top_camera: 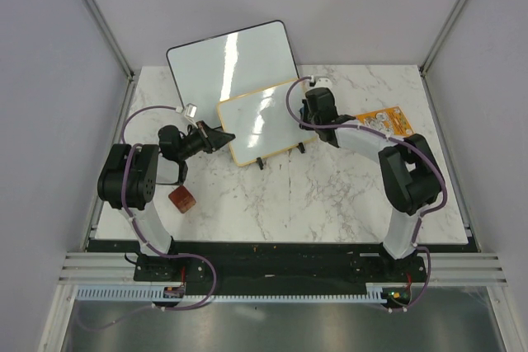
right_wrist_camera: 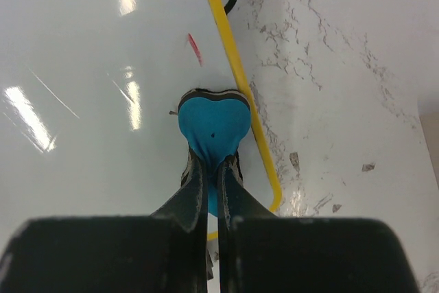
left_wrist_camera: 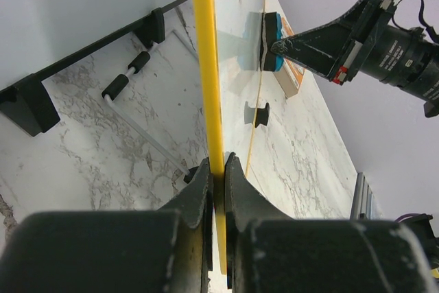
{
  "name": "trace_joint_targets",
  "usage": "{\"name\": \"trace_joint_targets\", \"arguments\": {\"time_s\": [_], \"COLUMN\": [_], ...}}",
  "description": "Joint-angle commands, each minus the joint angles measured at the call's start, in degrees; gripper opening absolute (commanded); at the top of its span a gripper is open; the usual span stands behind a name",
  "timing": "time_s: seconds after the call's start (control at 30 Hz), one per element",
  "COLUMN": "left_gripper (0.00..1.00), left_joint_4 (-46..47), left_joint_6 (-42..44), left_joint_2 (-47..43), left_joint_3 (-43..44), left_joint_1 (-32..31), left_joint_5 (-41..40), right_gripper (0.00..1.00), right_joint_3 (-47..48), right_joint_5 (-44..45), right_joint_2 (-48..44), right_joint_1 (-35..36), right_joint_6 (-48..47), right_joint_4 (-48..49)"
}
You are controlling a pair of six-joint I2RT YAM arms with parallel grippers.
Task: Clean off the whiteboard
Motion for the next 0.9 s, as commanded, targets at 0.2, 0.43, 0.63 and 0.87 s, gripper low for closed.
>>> {"name": "trace_joint_targets", "arguments": {"time_s": [0.2, 0.43, 0.63, 0.87], "left_gripper": [0.02, 0.02, 0.02, 0.02], "left_joint_4": [-0.86, -0.86, -0.86, -0.86], "left_joint_6": [4.95, 5.04, 5.04, 5.04], "left_joint_2": [0.57, 0.48, 0.39, 0.31], "left_joint_3": [-0.53, -0.62, -0.71, -0.80], "left_joint_1": [0.09, 0.00, 0.00, 0.00], "left_joint_5": [-2.01, -2.09, -2.18, -2.09], "right_gripper": [0.00, 0.00, 0.00, 0.00], "right_joint_3": [15.05, 17.17, 10.93, 5.04], "right_joint_5": [0.27, -0.96, -2.72, -7.38], "right_joint_2": [5.53, 8.61, 5.98, 3.08], "right_joint_1": [-1.01, -2.33, -2.59, -3.21], "right_joint_6": [-2.12, -2.03, -2.12, -0.45], "right_joint_4": [-4.59, -8.29, -7.24, -7.50]}}
